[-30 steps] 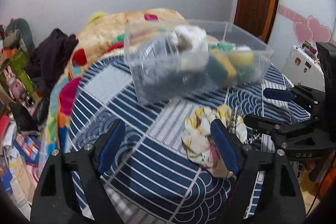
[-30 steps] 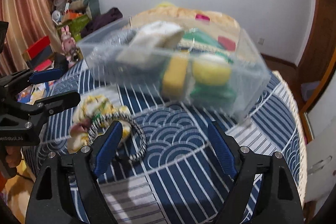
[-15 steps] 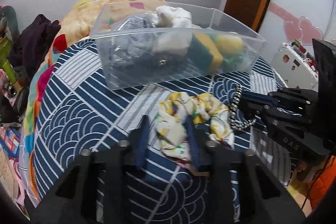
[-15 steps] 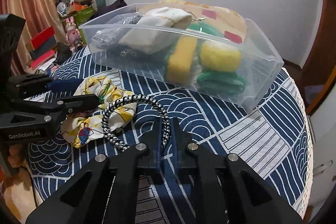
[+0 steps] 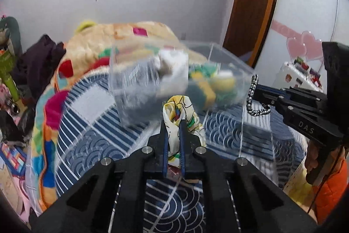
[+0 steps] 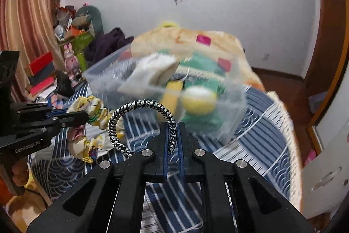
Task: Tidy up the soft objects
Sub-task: 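Grasp the floral scrunchie with the left tool while the right grasps the braided cord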
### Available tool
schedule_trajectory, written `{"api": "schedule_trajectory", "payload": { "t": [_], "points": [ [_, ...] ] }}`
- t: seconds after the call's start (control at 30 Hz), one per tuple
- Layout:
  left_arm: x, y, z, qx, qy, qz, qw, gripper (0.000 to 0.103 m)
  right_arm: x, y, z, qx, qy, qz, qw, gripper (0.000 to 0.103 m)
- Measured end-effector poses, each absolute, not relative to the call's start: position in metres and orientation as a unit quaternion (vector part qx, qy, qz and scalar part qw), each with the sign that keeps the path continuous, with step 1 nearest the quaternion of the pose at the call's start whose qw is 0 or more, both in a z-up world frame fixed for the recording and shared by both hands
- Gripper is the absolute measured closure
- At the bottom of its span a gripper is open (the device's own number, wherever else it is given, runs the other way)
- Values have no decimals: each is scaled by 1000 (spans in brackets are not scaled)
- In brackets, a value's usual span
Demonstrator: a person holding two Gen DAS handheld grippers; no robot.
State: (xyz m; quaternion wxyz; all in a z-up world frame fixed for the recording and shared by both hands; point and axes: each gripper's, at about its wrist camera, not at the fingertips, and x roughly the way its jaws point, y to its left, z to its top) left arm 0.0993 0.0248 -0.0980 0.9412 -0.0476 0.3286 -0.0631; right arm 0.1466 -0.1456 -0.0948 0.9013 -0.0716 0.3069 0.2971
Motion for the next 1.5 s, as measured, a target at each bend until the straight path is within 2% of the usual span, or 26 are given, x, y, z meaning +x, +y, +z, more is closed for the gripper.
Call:
{"api": "schedule_trajectory", "payload": {
  "t": [0.23,0.43,0.87,1.0,1.07,1.17,1.23,1.5],
  "points": [
    [110,42,-55,-65,261,-35,963,95,163,-148,-72,-57,275,280,918,96],
    [134,50,-42,-82,231,-20,969,95,188,-142,-60,-53,265,262,926,96],
    [191,51,-96,-61,294,22,954,95,206,-113,-91,-84,315,259,909,96],
    [193,55,-103,-71,305,16,949,89,204,-117,-90,-81,323,267,904,95],
    [192,55,-102,-68,305,16,950,86,204,-120,-89,-80,327,268,903,92],
    [185,56,-99,-63,301,18,951,70,202,-126,-85,-72,328,271,902,75],
    [179,56,-96,-68,295,14,953,60,199,-131,-82,-71,321,270,905,58],
    [149,53,-72,-72,266,0,961,57,184,-150,-66,-55,300,280,910,56]
  ]
}}
